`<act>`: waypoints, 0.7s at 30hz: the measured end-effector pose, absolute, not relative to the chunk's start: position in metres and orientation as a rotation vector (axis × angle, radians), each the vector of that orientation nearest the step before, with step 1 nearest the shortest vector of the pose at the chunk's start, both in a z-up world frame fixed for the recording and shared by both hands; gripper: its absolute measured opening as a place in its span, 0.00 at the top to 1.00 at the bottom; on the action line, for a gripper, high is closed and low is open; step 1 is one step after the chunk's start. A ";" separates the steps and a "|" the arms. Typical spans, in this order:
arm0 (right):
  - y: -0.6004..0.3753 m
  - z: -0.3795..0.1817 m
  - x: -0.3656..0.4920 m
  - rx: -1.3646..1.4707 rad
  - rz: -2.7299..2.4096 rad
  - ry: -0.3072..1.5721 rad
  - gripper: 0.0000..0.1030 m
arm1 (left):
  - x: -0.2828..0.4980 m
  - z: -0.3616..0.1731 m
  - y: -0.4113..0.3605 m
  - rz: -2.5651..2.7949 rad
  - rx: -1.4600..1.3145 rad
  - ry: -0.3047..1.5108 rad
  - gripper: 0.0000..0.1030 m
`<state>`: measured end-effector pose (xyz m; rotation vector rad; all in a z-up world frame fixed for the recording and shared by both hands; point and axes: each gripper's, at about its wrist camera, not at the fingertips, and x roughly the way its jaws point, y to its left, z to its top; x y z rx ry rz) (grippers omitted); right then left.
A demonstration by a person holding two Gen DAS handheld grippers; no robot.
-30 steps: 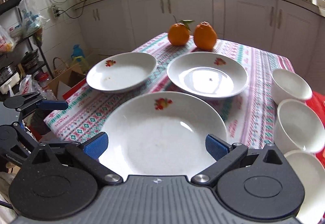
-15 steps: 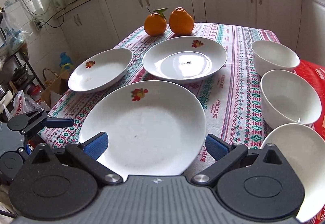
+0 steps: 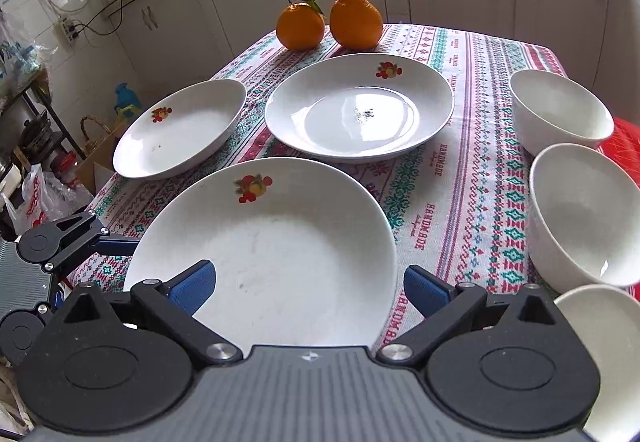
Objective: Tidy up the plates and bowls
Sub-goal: 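Carry the plate with the right gripper toward another white flowered plate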
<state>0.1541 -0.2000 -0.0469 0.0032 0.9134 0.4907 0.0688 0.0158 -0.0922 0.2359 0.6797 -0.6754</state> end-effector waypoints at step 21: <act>-0.203 -0.054 0.211 -0.010 0.639 1.128 0.27 | 0.072 -0.089 0.013 -0.764 0.265 0.682 0.12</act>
